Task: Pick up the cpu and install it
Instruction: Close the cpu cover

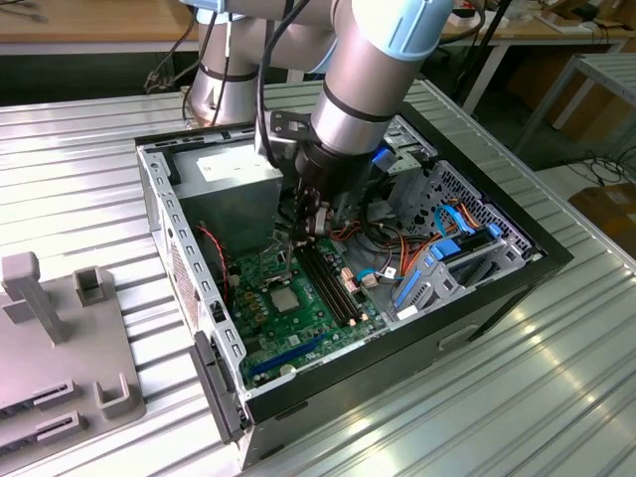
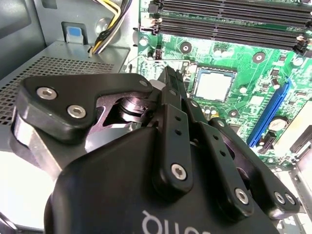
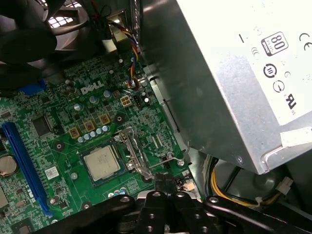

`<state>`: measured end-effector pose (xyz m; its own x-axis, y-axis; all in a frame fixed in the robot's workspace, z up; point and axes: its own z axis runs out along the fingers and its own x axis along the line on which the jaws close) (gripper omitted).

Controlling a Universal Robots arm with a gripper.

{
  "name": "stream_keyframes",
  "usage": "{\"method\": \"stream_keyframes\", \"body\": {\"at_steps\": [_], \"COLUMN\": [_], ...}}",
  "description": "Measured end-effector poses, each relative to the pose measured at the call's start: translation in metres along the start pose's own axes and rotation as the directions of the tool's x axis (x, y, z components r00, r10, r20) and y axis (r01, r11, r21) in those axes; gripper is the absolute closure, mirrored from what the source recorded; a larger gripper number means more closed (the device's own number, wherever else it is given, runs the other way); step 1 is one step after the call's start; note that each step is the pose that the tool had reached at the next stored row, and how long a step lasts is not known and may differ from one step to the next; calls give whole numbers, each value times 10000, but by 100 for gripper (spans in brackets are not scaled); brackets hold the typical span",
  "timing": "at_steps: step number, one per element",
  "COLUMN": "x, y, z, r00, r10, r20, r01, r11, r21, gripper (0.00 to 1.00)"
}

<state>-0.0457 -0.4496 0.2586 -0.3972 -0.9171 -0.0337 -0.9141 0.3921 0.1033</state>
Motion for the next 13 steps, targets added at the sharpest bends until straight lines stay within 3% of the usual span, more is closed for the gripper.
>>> {"method": "stream_keyframes", "body": {"at_steps": [13], "x": [91], "y": [-22], "z": [-5], "r00": [9981], "r10": [-618], "r20": [-62], "r01": [618], "r11": [9981], "r21": [-4], "gripper": [89]}}
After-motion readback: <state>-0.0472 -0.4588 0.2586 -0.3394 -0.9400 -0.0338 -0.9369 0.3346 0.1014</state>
